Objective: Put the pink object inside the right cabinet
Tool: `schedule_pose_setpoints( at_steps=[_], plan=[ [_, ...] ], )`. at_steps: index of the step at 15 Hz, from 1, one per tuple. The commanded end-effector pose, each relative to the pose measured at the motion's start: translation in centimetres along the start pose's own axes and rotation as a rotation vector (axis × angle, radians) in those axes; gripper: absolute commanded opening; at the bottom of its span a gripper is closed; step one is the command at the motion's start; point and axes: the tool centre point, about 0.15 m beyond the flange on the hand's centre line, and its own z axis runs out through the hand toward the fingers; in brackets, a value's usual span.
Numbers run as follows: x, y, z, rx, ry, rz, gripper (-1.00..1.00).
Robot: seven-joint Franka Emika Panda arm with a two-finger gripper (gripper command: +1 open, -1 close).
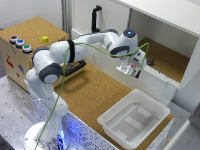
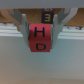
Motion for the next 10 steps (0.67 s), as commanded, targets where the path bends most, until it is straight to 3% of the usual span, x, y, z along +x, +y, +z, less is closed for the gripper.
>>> schedule_pose_setpoints(
  at_steps=[1,4,10],
  plan=[
    [4.8,7.8,1.3,0.132,-0.086,-0.003,-1.00],
    [5.6,9.9,1.7,0.121,-0.042,0.029,-1.00],
    [8.7,11.5,4.0,0.123,-0.011,0.022,-1.00]
  ],
)
